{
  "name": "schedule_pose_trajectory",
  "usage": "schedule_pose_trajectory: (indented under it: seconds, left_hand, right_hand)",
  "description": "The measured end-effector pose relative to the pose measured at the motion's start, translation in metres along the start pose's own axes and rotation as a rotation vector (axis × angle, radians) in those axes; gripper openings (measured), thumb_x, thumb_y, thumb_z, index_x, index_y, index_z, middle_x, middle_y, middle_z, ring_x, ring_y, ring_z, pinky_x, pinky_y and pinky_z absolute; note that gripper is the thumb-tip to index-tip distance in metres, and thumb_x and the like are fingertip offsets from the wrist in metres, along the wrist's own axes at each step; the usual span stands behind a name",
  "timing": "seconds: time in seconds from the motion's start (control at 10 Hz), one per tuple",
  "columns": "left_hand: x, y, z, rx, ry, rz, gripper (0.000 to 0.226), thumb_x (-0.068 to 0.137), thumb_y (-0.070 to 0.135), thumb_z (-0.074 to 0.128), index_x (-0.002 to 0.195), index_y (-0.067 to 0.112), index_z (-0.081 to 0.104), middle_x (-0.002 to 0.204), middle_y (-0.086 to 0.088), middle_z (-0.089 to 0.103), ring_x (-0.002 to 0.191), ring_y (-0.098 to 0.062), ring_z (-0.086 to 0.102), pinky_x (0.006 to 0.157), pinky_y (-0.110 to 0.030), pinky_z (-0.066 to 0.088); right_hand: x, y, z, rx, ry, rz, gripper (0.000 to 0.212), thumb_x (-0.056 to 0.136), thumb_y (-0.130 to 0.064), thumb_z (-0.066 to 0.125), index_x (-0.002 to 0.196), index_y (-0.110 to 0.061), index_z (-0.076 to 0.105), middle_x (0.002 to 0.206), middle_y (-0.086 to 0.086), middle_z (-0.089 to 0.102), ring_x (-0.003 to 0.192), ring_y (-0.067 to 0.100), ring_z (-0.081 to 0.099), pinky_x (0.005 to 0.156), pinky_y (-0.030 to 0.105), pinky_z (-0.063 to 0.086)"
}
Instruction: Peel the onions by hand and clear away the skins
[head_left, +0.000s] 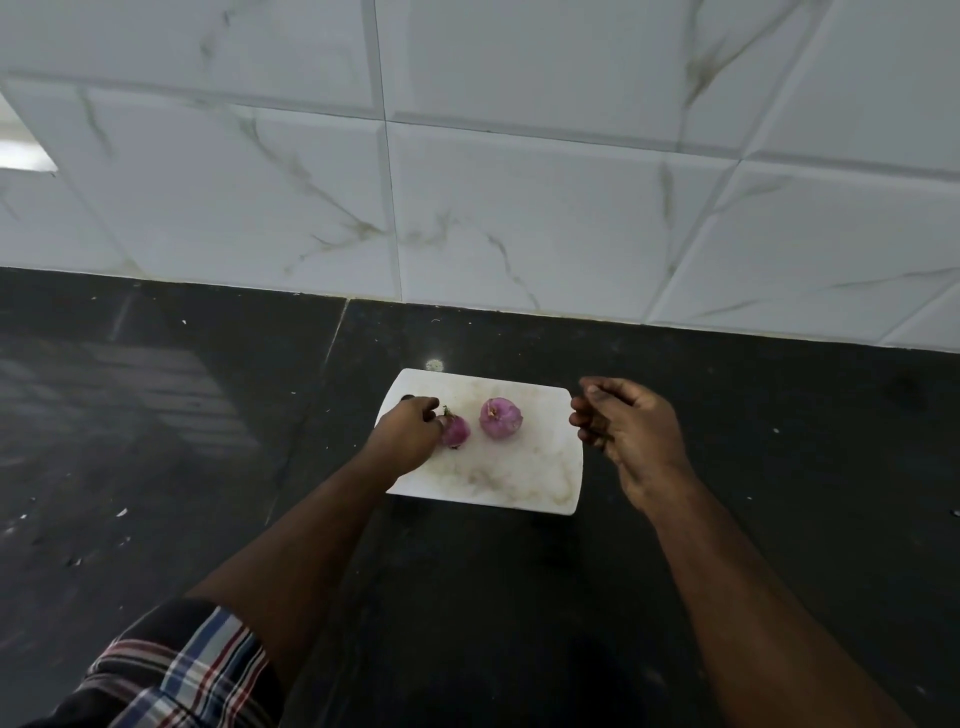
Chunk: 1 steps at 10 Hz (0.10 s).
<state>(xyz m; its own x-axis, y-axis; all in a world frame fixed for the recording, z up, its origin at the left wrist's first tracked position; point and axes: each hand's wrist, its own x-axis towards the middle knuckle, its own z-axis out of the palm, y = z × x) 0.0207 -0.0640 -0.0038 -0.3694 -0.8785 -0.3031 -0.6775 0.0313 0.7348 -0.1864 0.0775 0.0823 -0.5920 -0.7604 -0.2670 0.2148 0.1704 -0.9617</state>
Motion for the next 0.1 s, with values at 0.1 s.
schedule_pose_trajectory:
  seconds: [0.1]
  left_hand:
    - [-0.0075, 0.0062, -0.0056, 0.044, 0.063, 0.010, 0.052, 0.100, 0.028, 0.056, 0.150, 0.014, 0.045, 0.146, -0.006, 0.055, 0.131, -0.025, 0.053, 0.101, -0.032, 0.043]
  right_hand:
    - [-0.0034, -0.0017, -0.0026, -0.025, 0.017, -0.019, 0.008, 0.093, -0.013, 0.067, 0.088, -0.012, 0.073, 0.076, 0.008, 0.070, 0.075, 0.024, 0.065, 0.062, 0.031, 0.051]
